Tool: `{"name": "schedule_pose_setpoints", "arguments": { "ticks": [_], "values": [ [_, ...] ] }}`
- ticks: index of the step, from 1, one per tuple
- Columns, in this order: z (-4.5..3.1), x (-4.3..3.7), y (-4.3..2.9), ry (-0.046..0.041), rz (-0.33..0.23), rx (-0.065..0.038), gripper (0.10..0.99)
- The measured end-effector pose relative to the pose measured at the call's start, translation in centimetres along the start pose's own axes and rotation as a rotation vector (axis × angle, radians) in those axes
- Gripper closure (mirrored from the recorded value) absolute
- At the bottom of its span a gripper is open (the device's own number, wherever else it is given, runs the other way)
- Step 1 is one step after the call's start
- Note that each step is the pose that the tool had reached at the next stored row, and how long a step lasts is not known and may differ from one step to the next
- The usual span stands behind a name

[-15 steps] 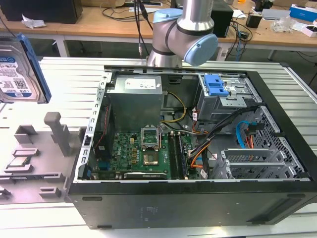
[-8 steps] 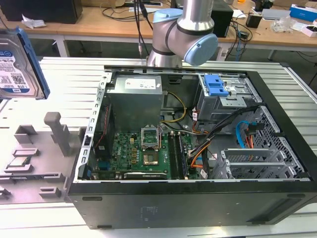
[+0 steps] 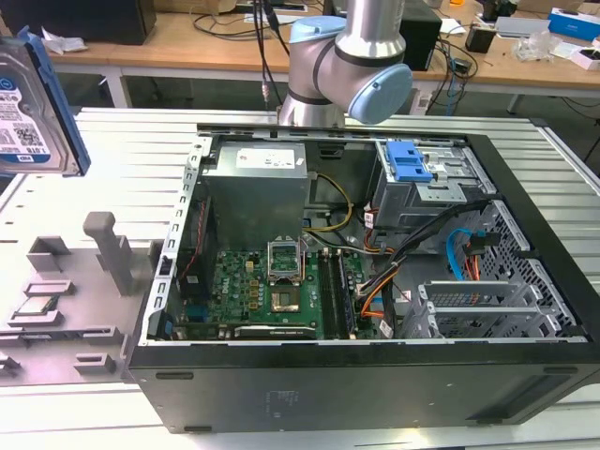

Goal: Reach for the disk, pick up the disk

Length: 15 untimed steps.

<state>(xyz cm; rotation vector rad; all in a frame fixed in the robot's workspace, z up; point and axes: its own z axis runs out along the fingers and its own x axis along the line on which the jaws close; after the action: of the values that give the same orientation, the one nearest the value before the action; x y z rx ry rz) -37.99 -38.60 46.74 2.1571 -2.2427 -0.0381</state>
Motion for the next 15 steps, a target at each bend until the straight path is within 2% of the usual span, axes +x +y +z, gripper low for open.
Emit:
{"name": "schedule_pose_setpoints", "arguments": {
  "ticks": [15],
  "values": [
    [-2.47,0.01,-0.05,0.0000,0.000,0.000,0.718]
  ]
}}
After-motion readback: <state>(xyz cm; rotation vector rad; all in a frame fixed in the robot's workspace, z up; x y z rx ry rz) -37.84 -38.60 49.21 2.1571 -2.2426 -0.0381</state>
